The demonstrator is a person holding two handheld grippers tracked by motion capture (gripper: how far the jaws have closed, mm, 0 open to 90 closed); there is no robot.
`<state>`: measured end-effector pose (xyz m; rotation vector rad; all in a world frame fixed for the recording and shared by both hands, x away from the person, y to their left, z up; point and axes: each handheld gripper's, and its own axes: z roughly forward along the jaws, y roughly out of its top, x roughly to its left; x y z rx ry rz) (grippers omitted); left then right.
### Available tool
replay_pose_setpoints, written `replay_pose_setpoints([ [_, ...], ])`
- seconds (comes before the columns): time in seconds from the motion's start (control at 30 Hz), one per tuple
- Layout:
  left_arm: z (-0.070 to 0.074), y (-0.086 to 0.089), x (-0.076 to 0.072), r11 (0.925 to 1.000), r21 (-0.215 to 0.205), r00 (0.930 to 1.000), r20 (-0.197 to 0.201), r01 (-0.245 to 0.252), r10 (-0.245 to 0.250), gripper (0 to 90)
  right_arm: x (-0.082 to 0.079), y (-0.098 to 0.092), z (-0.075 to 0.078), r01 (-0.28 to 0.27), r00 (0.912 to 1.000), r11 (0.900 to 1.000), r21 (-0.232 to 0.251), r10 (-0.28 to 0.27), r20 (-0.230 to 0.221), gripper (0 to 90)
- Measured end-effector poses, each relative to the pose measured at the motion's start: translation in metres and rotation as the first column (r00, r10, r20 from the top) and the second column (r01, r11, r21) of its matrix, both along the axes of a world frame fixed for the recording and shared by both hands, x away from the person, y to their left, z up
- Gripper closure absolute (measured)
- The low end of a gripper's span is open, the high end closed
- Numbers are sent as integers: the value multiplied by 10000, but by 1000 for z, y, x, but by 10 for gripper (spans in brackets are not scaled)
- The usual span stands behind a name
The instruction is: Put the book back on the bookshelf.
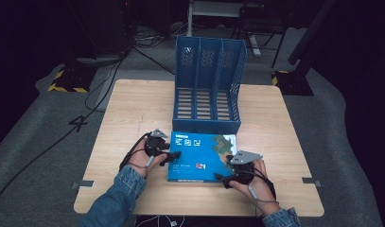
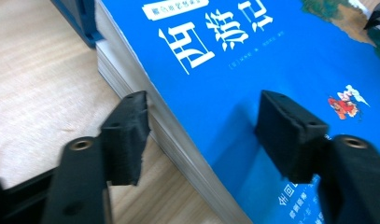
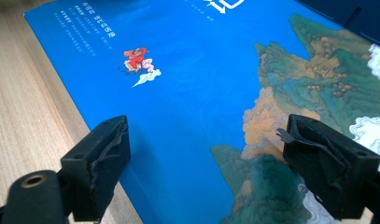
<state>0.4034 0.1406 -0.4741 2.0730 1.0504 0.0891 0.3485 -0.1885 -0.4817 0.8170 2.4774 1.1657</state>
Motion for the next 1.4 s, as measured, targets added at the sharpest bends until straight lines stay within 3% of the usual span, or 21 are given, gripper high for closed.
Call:
replay_pose_setpoints([
  [0.1, 4, 1, -1, 9999, -100, 9998, 185, 35, -33, 477, 0, 0, 0, -2, 10000, 10000, 31, 2, 15, 153],
  [0.4, 22, -1, -10, 9985, 8, 9933, 1019, 553, -551, 580, 0, 0, -2, -3, 9999, 9999, 169, 1, 102, 151],
  [0.57, 30, -5, -16, 9964, 122, 9865, 1401, 840, -849, 577, 0, 0, -2, -16, 9999, 9998, 185, 14, 112, 152],
  [0.67, 30, -5, -19, 9867, -1016, 9867, 1141, 1272, -1155, 663, 0, 0, -2, -15, 9999, 9998, 182, 12, 116, 152],
  [0.73, 31, -5, -19, 9858, -1001, 9851, 1205, 1348, -1225, 666, 0, 0, -2, -12, 9999, 9998, 204, 10, 120, 151],
  [0.77, 27, -5, -19, 9887, -554, 9842, 1172, 1396, -1324, 669, 0, 0, -2, -5, 9999, 9998, 203, 2, 124, 151],
  [0.87, 18, -2, -16, 9898, -393, 9872, 875, 1370, -1332, 675, 0, 0, -2, -6, 9999, 9998, 211, 3, 130, 151],
  [0.93, 16, -1, -15, 9898, -454, 9883, 778, 1352, -1315, 675, 0, 0, -3, -9, 9999, 9997, 232, 6, 138, 151],
  [1.03, 8, 4, -12, 9896, -511, 9907, 308, 1341, -1327, 669, 0, 0, -3, -14, 9999, 9997, 235, 10, 141, 151],
  [1.13, 3, 3, -9, 9850, -164, 9835, 603, 1717, -1704, 646, 0, 0, -3, -18, 9999, 9997, 247, 14, 140, 151],
  [1.23, 4, -5, -8, 9842, -289, 9705, 1741, 1746, -1671, 645, 0, 0, -3, -30, 9999, 9996, 284, 26, 153, 150],
  [1.27, 3, -8, -8, 9851, -231, 9676, 1928, 1704, -1629, 635, 0, 0, -3, -32, 9999, 9996, 295, 27, 163, 149],
  [1.37, -1, -14, -6, 9862, -112, 9674, 1964, 1654, -1600, 570, 0, 0, -3, -29, 9998, 9996, 298, 23, 192, 149],
  [1.4, -4, -15, -6, 9869, -187, 9713, 1808, 1605, -1545, 570, 0, 0, -4, -18, 9998, 9995, 328, 11, 213, 148],
])
